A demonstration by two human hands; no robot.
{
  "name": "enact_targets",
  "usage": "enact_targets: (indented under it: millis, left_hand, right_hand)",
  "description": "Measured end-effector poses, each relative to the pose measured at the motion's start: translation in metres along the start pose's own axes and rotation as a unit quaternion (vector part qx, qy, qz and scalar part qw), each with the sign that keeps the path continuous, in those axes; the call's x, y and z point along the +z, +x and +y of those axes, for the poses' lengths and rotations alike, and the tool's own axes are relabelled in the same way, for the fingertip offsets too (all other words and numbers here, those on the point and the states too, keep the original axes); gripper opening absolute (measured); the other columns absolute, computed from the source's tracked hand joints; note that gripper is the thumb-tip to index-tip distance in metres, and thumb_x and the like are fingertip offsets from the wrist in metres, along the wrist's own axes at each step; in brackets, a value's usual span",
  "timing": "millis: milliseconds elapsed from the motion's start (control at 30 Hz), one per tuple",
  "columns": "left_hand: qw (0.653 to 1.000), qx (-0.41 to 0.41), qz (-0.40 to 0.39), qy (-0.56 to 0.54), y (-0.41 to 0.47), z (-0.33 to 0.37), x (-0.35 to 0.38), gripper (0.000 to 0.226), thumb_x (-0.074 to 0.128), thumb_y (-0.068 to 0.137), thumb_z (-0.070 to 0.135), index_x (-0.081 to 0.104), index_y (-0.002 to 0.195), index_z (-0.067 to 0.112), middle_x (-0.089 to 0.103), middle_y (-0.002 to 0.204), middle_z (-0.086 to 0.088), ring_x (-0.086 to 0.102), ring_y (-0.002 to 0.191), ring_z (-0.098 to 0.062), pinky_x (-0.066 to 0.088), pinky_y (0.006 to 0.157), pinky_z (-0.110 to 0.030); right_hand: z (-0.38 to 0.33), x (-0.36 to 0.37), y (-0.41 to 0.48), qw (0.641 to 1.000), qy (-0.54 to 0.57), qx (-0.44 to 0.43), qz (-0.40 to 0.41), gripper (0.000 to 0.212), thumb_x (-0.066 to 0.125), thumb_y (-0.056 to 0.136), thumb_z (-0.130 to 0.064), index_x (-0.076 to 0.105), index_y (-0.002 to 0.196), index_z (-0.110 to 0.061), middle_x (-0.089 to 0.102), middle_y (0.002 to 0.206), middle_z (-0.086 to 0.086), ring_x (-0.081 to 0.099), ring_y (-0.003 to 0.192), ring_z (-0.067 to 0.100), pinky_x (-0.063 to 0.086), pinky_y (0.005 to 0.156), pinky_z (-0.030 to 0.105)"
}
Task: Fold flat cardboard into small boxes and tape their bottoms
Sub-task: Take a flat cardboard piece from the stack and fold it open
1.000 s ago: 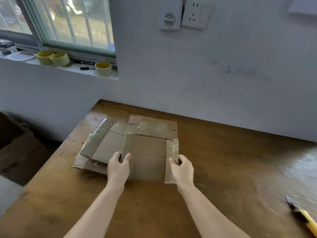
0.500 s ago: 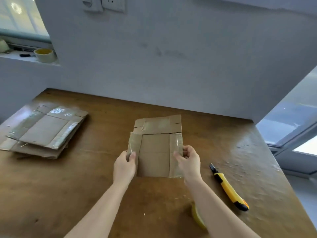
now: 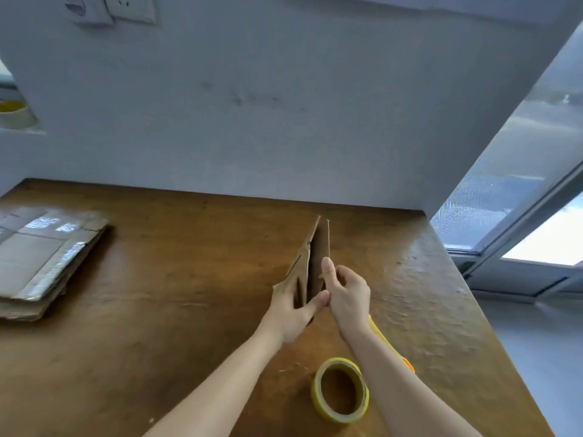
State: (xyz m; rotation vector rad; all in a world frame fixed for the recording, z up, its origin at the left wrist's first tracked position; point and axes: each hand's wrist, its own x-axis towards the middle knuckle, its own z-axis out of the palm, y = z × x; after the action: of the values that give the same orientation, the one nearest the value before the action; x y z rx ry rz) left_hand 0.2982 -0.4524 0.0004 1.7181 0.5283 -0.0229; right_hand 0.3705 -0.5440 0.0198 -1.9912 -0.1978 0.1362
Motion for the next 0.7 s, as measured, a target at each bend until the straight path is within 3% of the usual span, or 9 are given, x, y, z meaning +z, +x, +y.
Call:
enact_targets:
  millis: [67, 133, 233, 300, 367, 433, 500, 600, 700]
  left_hand:
    - [0.998, -0.029, 0.016, -0.048, 0.001, 0.003, 0.001, 0.061, 0.054, 0.085, 0.061, 0.040, 0.139, 0.036, 0.049, 0.140, 0.005, 0.046, 0.129, -0.019, 0.042, 0.106, -0.037]
    - [0.997, -0.061, 0.051, -0.022, 0.005, 0.006, -0.001, 0.048, 0.049, 0.097, 0.041, 0.045, 0.140, 0.019, 0.053, 0.137, 0.000, 0.050, 0.123, -0.020, 0.043, 0.102, -0.035]
    - [0.990, -0.071, 0.119, 0.031, 0.007, 0.012, -0.004, 0.040, 0.044, 0.100, 0.028, 0.050, 0.136, 0.013, 0.056, 0.133, -0.004, 0.053, 0.118, -0.022, 0.046, 0.097, -0.034]
    - [0.987, -0.086, 0.134, 0.028, 0.008, 0.015, -0.005, 0.038, 0.043, 0.101, 0.026, 0.051, 0.136, 0.013, 0.056, 0.132, -0.003, 0.052, 0.119, -0.023, 0.047, 0.096, -0.035]
    - [0.986, -0.102, 0.133, 0.020, 0.009, 0.016, -0.007, 0.029, 0.044, 0.099, 0.022, 0.060, 0.121, 0.011, 0.063, 0.121, -0.008, 0.056, 0.112, -0.026, 0.047, 0.088, -0.035]
    - [0.986, -0.114, 0.122, 0.004, 0.009, 0.019, -0.008, 0.019, 0.049, 0.097, 0.018, 0.066, 0.101, 0.010, 0.068, 0.105, -0.010, 0.060, 0.103, -0.028, 0.047, 0.083, -0.036]
    - [0.986, -0.118, 0.120, -0.008, 0.008, 0.024, -0.010, 0.016, 0.053, 0.095, 0.016, 0.067, 0.088, 0.011, 0.069, 0.094, -0.006, 0.061, 0.095, -0.025, 0.045, 0.082, -0.035]
    - [0.986, -0.124, 0.115, -0.006, 0.005, 0.031, -0.008, 0.014, 0.055, 0.096, 0.018, 0.068, 0.092, 0.017, 0.070, 0.099, -0.006, 0.062, 0.099, -0.025, 0.047, 0.093, -0.041]
    - [0.984, -0.134, 0.114, 0.021, 0.000, 0.037, -0.007, 0.016, 0.051, 0.098, 0.017, 0.067, 0.097, 0.022, 0.067, 0.105, -0.003, 0.058, 0.105, -0.022, 0.042, 0.090, -0.034]
  right_hand:
    - [0.003, -0.007, 0.007, 1.000, -0.024, -0.006, -0.004, 0.036, 0.067, 0.089, -0.036, 0.058, 0.060, -0.015, 0.059, 0.057, -0.002, 0.058, 0.057, 0.016, 0.050, 0.054, 0.026]
    - [0.007, -0.014, 0.015, 0.998, -0.056, -0.002, -0.011, 0.026, 0.073, 0.083, -0.029, 0.061, 0.064, -0.015, 0.064, 0.061, -0.001, 0.064, 0.063, 0.020, 0.055, 0.057, 0.031]
    - [0.010, -0.028, 0.024, 0.994, -0.101, 0.017, -0.030, 0.017, 0.073, 0.078, -0.016, 0.056, 0.081, -0.015, 0.059, 0.076, -0.002, 0.055, 0.070, 0.015, 0.040, 0.053, 0.019]
    - [0.012, -0.036, 0.032, 0.991, -0.120, 0.021, -0.056, 0.043, 0.076, 0.074, -0.016, 0.052, 0.109, -0.017, 0.054, 0.106, -0.001, 0.053, 0.093, 0.017, 0.043, 0.065, 0.018]
    - [0.012, -0.043, 0.044, 0.988, -0.118, 0.023, -0.095, 0.087, 0.079, 0.072, -0.015, 0.030, 0.143, -0.023, 0.030, 0.146, 0.003, 0.036, 0.131, 0.022, 0.048, 0.093, 0.031]
    - [0.010, -0.051, 0.056, 0.983, -0.109, 0.020, -0.144, 0.111, 0.081, 0.071, -0.014, 0.008, 0.153, -0.031, 0.000, 0.160, -0.005, 0.010, 0.147, 0.023, 0.036, 0.111, 0.044]
    - [0.010, -0.054, 0.068, 0.979, -0.088, 0.004, -0.184, 0.114, 0.081, 0.071, -0.016, 0.003, 0.153, -0.034, -0.008, 0.162, -0.007, 0.002, 0.149, 0.022, 0.030, 0.115, 0.050]
    - [0.009, -0.055, 0.076, 0.975, 0.005, 0.006, -0.222, 0.107, 0.075, 0.068, -0.027, 0.010, 0.151, -0.037, 0.014, 0.160, -0.006, 0.021, 0.146, 0.023, 0.036, 0.112, 0.052]
    - [0.005, -0.058, 0.080, 0.977, 0.049, 0.009, -0.206, 0.086, 0.071, 0.078, -0.031, 0.021, 0.148, -0.032, 0.040, 0.145, -0.005, 0.045, 0.124, 0.017, 0.046, 0.102, 0.041]
